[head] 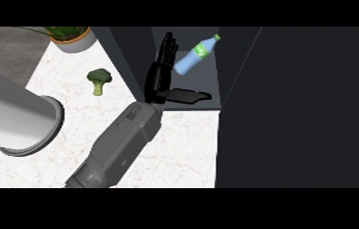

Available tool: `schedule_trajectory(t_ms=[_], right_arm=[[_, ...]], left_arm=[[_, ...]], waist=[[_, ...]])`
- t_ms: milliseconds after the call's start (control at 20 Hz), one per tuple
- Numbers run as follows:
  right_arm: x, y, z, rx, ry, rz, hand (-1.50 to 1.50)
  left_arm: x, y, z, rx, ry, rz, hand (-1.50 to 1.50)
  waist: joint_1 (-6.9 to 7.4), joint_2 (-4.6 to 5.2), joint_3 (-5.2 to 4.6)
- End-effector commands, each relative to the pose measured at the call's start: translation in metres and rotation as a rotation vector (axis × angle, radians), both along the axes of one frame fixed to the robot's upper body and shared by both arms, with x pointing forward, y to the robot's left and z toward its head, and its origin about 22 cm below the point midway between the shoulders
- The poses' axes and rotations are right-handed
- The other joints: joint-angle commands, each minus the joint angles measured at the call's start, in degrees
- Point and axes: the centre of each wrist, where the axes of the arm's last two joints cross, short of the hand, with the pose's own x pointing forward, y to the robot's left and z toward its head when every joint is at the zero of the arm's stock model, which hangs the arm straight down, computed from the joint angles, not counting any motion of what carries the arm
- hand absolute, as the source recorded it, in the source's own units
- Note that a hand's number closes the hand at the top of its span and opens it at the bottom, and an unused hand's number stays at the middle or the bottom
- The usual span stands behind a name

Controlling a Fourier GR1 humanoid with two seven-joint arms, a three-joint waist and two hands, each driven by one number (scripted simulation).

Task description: Pick up the bottled water, place it into the cabinet and close the cabinet

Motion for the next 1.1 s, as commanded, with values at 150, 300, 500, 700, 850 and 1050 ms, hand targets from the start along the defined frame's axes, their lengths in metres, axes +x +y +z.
schedule_trajectory(t_ms=[150, 300, 500, 700, 850, 1050], right_arm=[[-0.005, 0.01, 0.031, -0.032, -0.028, -0.022, -1.5], [-0.007, 0.003, 0.026, -0.057, -0.036, -0.009, -1.5], [-0.009, -0.003, 0.031, -0.13, -0.031, 0.111, -1.5], [-0.005, 0.002, 0.038, -0.209, -0.042, 0.227, 1.5], [-0.014, 0.005, 0.036, -0.208, 0.017, 0.331, 1.5], [-0.014, 0.009, 0.046, -0.248, -0.024, 0.458, 1.5]], left_arm=[[-0.049, -0.011, 0.003, -0.088, -0.043, -0.124, -1.5], [-0.074, 0.008, -0.002, -0.111, -0.047, -0.161, -1.5], [-0.094, 0.023, 0.003, -0.125, -0.017, -0.178, 1.5], [-0.108, 0.04, 0.002, -0.111, 0.008, -0.207, 1.5], [-0.13, 0.065, 0.002, -0.096, 0.011, -0.133, 1.5], [-0.152, 0.094, 0.001, -0.12, 0.002, -0.095, -1.5]], waist=[[0.89, -0.06, -0.01], [0.91, -0.1, 0.02], [0.65, -0.11, 0.02], [0.7, 0.16, -0.04], [0.64, -0.17, -0.02], [0.8, -0.41, -0.11]])
